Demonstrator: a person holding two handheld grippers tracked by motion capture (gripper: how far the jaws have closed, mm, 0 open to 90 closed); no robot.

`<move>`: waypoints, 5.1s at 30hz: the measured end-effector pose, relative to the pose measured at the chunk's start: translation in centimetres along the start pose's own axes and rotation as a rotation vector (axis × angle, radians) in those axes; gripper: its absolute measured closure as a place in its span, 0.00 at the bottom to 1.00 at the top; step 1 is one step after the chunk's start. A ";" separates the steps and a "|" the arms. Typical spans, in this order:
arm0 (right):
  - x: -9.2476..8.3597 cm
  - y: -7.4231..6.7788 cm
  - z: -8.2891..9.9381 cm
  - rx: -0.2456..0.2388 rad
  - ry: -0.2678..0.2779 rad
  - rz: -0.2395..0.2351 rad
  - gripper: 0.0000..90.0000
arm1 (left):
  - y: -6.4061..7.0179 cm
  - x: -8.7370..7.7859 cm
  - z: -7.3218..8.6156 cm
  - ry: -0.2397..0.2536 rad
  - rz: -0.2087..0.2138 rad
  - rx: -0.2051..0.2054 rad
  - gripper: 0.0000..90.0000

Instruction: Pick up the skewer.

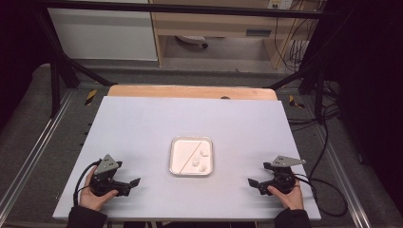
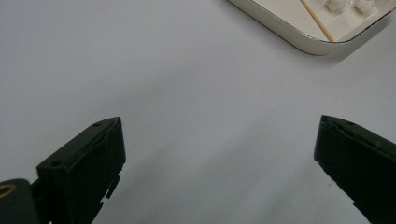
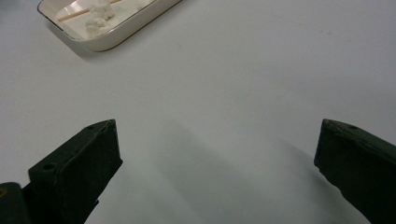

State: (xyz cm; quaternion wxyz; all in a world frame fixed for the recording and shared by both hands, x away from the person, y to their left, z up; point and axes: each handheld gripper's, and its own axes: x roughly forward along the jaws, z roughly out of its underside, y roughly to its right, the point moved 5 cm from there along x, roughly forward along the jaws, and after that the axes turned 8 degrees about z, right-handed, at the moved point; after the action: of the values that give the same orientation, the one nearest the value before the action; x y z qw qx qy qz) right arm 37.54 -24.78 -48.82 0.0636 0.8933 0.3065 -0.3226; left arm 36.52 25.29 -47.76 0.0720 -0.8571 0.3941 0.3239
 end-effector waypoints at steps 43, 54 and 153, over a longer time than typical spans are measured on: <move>0.0 0.0 0.0 -0.005 -0.006 0.009 0.01 | 2.9 1.3 -3.3 -0.029 -0.033 -0.007 0.03; 0.1 0.0 0.0 -0.009 -0.014 0.010 0.01 | 4.2 2.4 -5.5 -0.035 -0.036 -0.001 0.04; 0.2 -0.1 0.1 -0.019 -0.018 0.005 0.01 | 8.9 13.9 -9.6 -0.152 -0.045 -0.003 0.99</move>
State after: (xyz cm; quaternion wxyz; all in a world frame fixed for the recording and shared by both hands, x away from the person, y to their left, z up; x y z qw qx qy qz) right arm 37.59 -24.67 -49.01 0.0758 0.8905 0.3066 -0.3274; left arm 41.55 6.85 -47.62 0.1078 -0.8387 0.3677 0.3870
